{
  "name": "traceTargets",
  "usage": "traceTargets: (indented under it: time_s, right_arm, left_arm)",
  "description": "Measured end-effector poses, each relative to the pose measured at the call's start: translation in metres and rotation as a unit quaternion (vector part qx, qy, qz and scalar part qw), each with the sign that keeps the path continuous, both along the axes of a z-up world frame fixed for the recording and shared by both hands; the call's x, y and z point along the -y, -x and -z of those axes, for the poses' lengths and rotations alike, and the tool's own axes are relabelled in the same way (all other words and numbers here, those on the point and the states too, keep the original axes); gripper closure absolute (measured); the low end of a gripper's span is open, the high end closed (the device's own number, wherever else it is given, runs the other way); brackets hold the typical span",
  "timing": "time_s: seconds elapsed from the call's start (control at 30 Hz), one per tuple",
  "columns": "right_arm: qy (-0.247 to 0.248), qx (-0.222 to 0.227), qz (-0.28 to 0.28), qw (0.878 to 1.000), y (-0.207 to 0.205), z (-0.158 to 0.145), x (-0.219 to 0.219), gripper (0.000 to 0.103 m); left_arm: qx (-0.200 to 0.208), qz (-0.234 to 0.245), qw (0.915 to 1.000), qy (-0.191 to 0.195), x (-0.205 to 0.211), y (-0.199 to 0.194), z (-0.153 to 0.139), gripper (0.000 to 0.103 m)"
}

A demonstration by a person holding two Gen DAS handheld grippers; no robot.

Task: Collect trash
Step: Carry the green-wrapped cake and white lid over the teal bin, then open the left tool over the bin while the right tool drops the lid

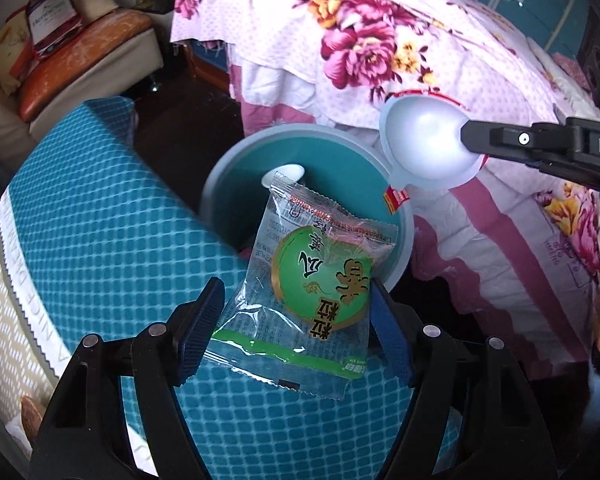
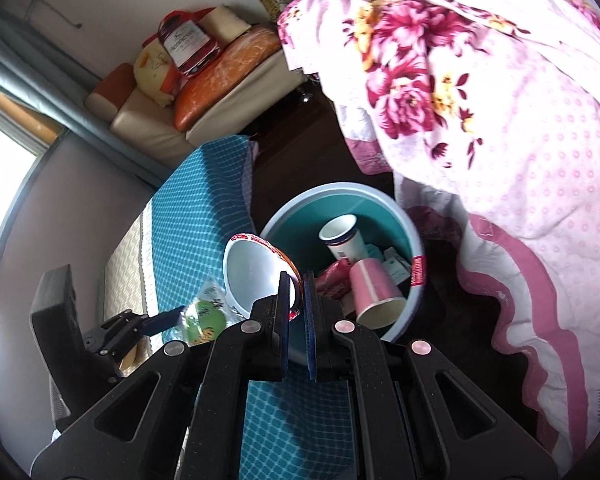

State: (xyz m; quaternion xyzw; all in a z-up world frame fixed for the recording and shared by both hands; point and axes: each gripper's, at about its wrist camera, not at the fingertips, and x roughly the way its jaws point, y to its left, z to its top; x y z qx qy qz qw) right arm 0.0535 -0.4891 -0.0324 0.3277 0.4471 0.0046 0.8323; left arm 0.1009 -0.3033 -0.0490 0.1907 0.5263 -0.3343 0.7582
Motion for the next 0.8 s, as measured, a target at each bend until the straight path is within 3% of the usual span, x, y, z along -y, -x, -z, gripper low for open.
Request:
traceTargets:
  time_s: [0.27,0.5,0.8]
  right_arm:
    - [-0.01,-0.012,0.015,1.0,0.002,0.015,0.023,0.096]
    - [-0.013,-0.021,0.012,1.0,-0.003,0.024,0.025,0.096]
    - [-0.01,-0.036,0.002,0.999,-0.012,0.033,0.015,0.096]
  left_arm:
    - [-0.014,0.003,0.9996,-0.025,0.032,-0.006,0.025,0.026]
    - [-0.024,-0.006,0.9993,-0.026,0.032,-0.005,0.034,0.022]
    - [-0.025,-0.052,0.9983,0.011,-0.004,-0.01,0.013,0.021]
